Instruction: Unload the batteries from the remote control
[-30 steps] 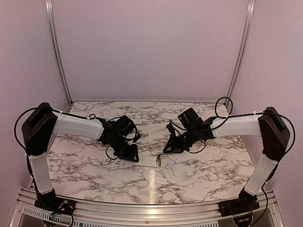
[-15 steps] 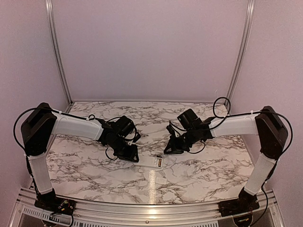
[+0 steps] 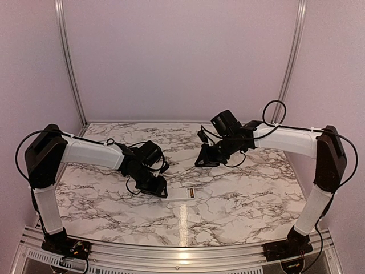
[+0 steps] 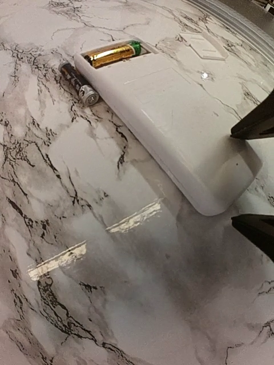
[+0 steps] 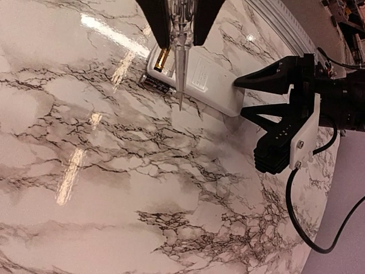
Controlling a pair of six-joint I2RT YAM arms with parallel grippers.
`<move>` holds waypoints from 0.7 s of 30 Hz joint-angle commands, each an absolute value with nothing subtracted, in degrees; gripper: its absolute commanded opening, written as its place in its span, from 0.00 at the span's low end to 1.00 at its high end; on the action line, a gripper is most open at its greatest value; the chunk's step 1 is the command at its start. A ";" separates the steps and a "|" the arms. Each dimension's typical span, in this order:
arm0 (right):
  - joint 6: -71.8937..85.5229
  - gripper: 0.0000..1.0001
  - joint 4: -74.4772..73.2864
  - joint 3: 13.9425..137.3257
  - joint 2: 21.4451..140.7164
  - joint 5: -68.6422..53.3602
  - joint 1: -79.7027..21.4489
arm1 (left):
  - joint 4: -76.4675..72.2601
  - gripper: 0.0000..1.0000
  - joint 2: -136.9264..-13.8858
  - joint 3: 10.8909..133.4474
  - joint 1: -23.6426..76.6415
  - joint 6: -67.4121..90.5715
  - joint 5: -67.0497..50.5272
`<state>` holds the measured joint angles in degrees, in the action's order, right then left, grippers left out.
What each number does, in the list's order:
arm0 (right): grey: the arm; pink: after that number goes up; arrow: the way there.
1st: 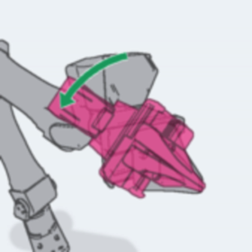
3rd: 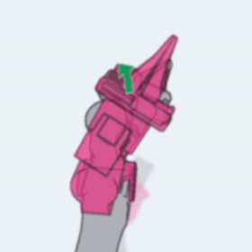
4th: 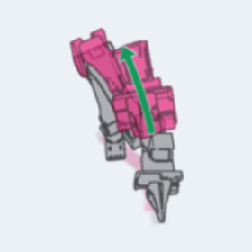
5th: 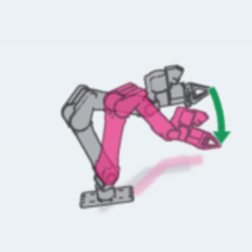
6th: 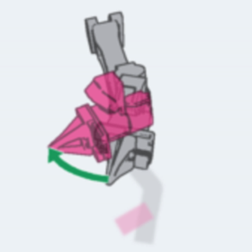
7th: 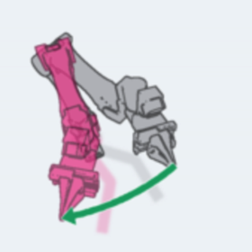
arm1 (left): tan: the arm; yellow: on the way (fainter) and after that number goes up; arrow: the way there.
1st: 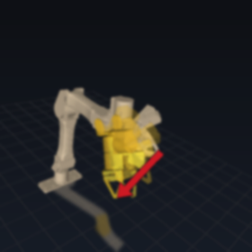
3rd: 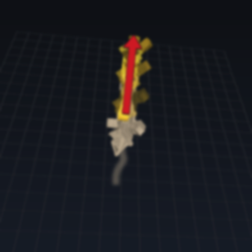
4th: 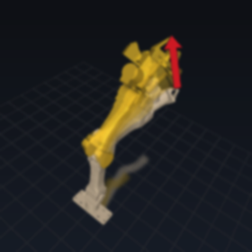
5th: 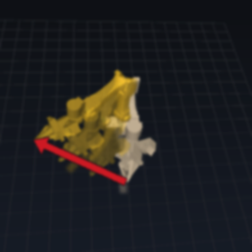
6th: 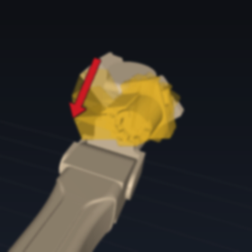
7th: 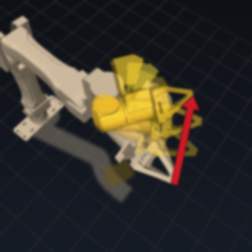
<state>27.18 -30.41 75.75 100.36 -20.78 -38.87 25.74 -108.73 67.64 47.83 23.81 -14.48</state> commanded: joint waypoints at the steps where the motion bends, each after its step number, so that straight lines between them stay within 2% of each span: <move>1: 25.56 0.00 -37.74 79.52 96.35 -16.94 -38.45 | 30.62 0.63 -105.53 68.68 48.36 21.80 -11.79; 4: 26.10 0.00 -39.40 79.49 93.11 -15.19 -38.79 | 31.17 0.84 -103.47 69.07 48.25 19.97 -10.91; 7: 27.07 0.00 -40.67 78.23 89.66 -13.85 -39.02 | 31.48 0.98 -101.04 69.12 48.33 17.40 -10.45; 13: 29.53 0.00 -42.44 75.22 83.18 -11.47 -39.62 | 30.01 0.99 -97.22 67.99 48.81 7.67 -10.31; 21: 31.64 0.00 -45.62 71.46 76.57 -8.59 -40.06 | 22.17 0.99 -94.87 64.49 52.60 -13.83 -9.67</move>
